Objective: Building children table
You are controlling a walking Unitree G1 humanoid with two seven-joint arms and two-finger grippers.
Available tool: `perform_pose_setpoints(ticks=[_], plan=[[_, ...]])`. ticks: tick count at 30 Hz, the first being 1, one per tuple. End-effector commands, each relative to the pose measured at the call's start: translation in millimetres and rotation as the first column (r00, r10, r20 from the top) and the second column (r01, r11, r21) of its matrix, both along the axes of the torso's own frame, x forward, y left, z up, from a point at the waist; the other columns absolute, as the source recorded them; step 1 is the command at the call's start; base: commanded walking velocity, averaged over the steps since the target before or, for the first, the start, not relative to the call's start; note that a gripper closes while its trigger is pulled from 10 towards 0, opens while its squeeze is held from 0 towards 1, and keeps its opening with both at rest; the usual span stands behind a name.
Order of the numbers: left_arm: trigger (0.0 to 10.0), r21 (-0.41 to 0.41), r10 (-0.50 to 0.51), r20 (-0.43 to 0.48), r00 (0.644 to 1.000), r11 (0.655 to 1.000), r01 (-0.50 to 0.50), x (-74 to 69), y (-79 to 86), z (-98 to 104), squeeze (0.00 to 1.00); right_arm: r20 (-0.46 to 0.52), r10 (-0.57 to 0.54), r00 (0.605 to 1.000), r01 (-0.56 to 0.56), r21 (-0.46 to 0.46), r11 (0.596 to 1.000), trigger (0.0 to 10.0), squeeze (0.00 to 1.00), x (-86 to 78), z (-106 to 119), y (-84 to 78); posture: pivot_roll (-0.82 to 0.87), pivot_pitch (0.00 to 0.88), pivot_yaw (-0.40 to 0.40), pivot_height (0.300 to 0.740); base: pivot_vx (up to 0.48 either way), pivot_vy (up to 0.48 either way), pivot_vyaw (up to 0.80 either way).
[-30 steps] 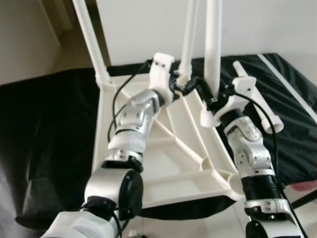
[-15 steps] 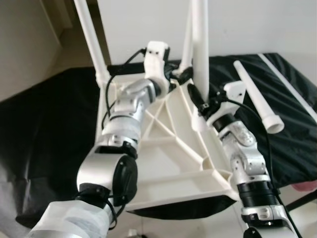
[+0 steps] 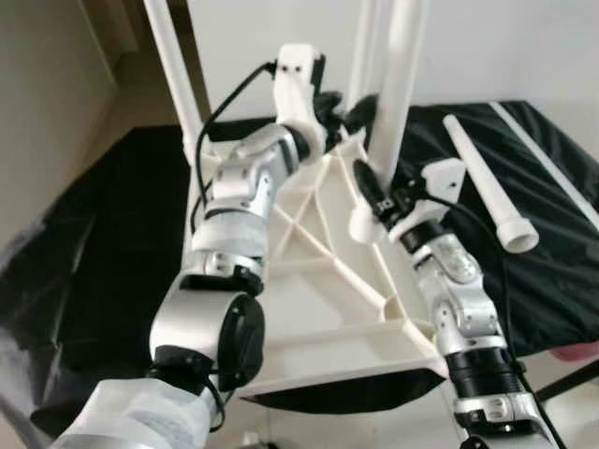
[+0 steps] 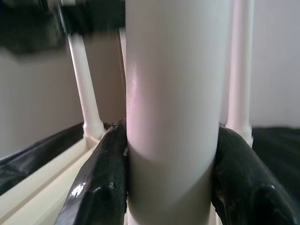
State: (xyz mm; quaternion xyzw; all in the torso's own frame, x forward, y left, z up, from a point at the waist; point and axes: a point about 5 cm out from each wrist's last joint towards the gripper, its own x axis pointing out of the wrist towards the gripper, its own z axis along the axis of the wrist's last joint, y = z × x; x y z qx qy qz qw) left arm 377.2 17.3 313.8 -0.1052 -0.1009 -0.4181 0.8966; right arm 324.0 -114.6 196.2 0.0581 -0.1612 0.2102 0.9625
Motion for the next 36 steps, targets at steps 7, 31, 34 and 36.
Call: perform_pose_setpoints(ticks=[7,31,34,36], plan=[[10.0,-0.010,-0.222,0.103,0.970,0.974,0.225,-29.3,-32.8,18,0.00,-0.100,0.086,0.991,-0.091,-0.039,0.995,10.0,0.00,-3.9,-19,28.2,0.00,0.000,-0.010,0.740,0.000,0.000,0.00],[10.0,-0.196,0.287,0.043,0.957,0.942,-0.273,2.8,23.6,20,0.00,-0.047,-0.052,0.998,0.053,0.031,0.998,10.0,0.00,1.6,-6,9.4,-0.01,0.000,-0.012,0.740,0.000,0.000,0.00],[10.0,-0.220,0.307,0.006,0.952,0.929,-0.299,5.8,31.6,16,0.00,-0.043,-0.083,0.996,0.084,0.042,0.996,10.0,0.00,2.8,-4,5.5,-0.01,0.000,-0.012,0.740,0.000,0.000,0.00],[10.0,-0.217,0.327,-0.014,0.945,0.921,-0.322,8.0,37.6,9,0.00,-0.040,-0.121,0.992,0.123,0.059,0.991,10.0,0.00,4.7,-2,1.0,-0.01,0.000,-0.008,0.740,0.000,0.000,0.00]])
